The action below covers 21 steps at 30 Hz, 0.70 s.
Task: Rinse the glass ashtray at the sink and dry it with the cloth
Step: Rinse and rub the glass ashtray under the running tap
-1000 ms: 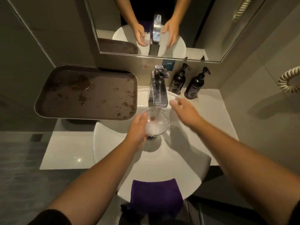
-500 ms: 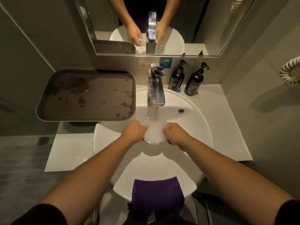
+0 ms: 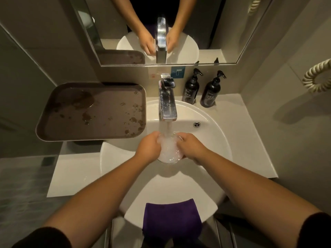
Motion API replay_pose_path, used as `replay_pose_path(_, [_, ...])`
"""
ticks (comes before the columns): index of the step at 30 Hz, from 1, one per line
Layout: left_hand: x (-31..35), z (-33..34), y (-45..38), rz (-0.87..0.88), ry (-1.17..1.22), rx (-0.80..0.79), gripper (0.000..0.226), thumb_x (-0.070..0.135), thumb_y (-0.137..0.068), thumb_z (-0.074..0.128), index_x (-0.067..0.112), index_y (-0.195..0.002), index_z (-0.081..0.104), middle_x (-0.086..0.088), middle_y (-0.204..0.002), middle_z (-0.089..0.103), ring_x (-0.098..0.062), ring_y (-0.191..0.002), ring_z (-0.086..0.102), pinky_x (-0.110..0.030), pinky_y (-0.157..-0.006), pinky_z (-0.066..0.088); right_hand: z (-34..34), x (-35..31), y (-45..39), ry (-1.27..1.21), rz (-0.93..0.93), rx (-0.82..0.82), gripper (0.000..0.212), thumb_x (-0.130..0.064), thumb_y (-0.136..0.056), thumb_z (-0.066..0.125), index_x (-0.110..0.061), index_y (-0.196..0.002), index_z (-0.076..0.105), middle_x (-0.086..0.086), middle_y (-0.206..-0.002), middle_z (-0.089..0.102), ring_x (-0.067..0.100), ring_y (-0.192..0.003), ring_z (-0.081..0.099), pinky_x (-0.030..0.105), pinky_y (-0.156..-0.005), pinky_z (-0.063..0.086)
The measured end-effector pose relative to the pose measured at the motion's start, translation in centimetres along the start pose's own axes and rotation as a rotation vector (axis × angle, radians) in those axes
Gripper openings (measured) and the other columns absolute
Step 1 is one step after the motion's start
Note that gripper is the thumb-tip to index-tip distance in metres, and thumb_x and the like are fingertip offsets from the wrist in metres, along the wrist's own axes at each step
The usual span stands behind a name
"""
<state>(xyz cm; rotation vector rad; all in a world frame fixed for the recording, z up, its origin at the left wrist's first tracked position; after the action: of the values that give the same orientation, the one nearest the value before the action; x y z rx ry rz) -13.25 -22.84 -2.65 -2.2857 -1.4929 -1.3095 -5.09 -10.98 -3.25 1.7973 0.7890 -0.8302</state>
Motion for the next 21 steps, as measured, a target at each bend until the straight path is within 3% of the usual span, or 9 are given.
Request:
replay_pose_path(2, [0.7,0.1,-0.9,0.022,-0.192,-0.114,0.019,0.019,-0.096,0.046,0.014,-0.086,0.060,-0.010,-0.090,0.064,-0.028,-0.081,0.056,-0.032,-0.066,0.040,0.2,-0.2,-0.4,0.039,0.023,-0.111,0.027,-0.008,-0.095,0.044,-0.006,-0.105,0.070,0.018,-0.087,0.068,0.028,-0.072,0.063,0.043,-0.059,0.058])
replay_pose_path(4, [0.7,-0.1,-1.7,0.008,-0.271,-0.113,0.030,0.026,-0.098,0.045,0.015,-0.069,0.049,-0.010,-0.078,0.059,-0.028,-0.073,0.052,-0.032,-0.060,0.036,-0.1,-0.7,-0.8,0.043,0.011,-0.124,0.025,-0.011,-0.097,0.045,-0.005,-0.101,0.069,0.011,-0.083,0.065,0.026,-0.072,0.063,0.034,-0.056,0.056])
replay_pose_path(8, [0.4,-1.1,-0.2,-0.082,0.062,0.209,0.022,0.017,-0.100,0.038,0.010,-0.091,0.057,-0.010,-0.088,0.062,-0.029,-0.082,0.057,-0.031,-0.064,0.039,-1.6,0.0,-0.9,-0.127,-0.003,0.212,0.017,-0.015,-0.086,0.048,-0.013,-0.088,0.066,0.012,-0.085,0.069,0.036,-0.081,0.067,0.047,-0.073,0.059])
replay_pose_path(10, [-0.2,-0.4,0.8,-0.156,0.290,0.231,0.026,0.008,-0.097,0.037,0.010,-0.112,0.058,-0.005,-0.098,0.062,-0.025,-0.089,0.059,-0.028,-0.066,0.043,-0.9,1.2,-0.2,-0.270,0.062,0.280,0.023,-0.013,-0.081,0.046,-0.019,-0.090,0.067,0.012,-0.091,0.071,0.038,-0.088,0.069,0.057,-0.076,0.059])
replay_pose_path(12, [-0.6,0.1,0.3,-0.137,0.269,0.158,0.032,0.007,-0.094,0.039,0.013,-0.119,0.059,-0.004,-0.106,0.064,-0.024,-0.095,0.061,-0.031,-0.077,0.049,0.0,1.6,-0.1,-0.269,0.077,0.215,0.030,-0.005,-0.083,0.043,-0.020,-0.091,0.068,0.013,-0.092,0.071,0.037,-0.084,0.069,0.057,-0.074,0.060])
replay_pose_path(14, [-0.9,0.1,-0.7,-0.093,0.093,0.031,0.024,0.011,-0.093,0.042,0.010,-0.104,0.064,-0.010,-0.097,0.068,-0.030,-0.090,0.065,-0.038,-0.078,0.054,0.7,0.9,-0.3,-0.192,0.055,0.027,0.040,0.002,-0.088,0.040,-0.023,-0.097,0.071,0.015,-0.093,0.071,0.030,-0.077,0.067,0.050,-0.072,0.060])
replay_pose_path(17, [-1.4,1.2,-1.2,-0.098,-0.042,-0.233,0.025,0.025,-0.095,0.049,0.011,-0.078,0.062,-0.009,-0.072,0.063,-0.029,-0.063,0.062,-0.034,-0.056,0.054,1.2,0.0,-0.5,0.061,0.032,-0.209,0.039,0.002,-0.090,0.042,-0.020,-0.106,0.071,0.009,-0.085,0.069,0.021,-0.068,0.065,0.033,-0.056,0.058])
replay_pose_path(19, [-1.2,1.1,-1.7,-0.072,-0.105,-0.216,0.032,0.035,-0.096,0.047,0.015,-0.073,0.058,-0.008,-0.070,0.063,-0.030,-0.063,0.064,-0.037,-0.058,0.055,0.8,-0.6,-0.8,0.115,-0.005,-0.214,0.031,-0.002,-0.094,0.046,-0.021,-0.100,0.068,0.005,-0.083,0.068,0.019,-0.068,0.065,0.030,-0.055,0.055])
replay_pose_path(21, [-0.9,0.0,-1.9,-0.030,-0.098,-0.023,0.032,0.034,-0.098,0.041,0.014,-0.076,0.055,-0.008,-0.077,0.063,-0.031,-0.073,0.063,-0.039,-0.067,0.052,-0.2,-1.3,-1.3,0.057,-0.076,-0.058,0.026,-0.009,-0.093,0.048,-0.024,-0.100,0.067,0.007,-0.091,0.071,0.025,-0.077,0.068,0.038,-0.064,0.059])
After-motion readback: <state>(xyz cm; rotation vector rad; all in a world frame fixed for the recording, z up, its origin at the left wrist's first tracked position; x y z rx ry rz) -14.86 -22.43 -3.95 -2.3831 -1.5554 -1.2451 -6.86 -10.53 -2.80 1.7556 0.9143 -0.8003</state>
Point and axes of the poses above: each hand's wrist, its own y-axis away from the middle knuckle, its own z-axis out of the palm, x = y × z, the point moved 10 cm from there along -y, towards the middle knuckle
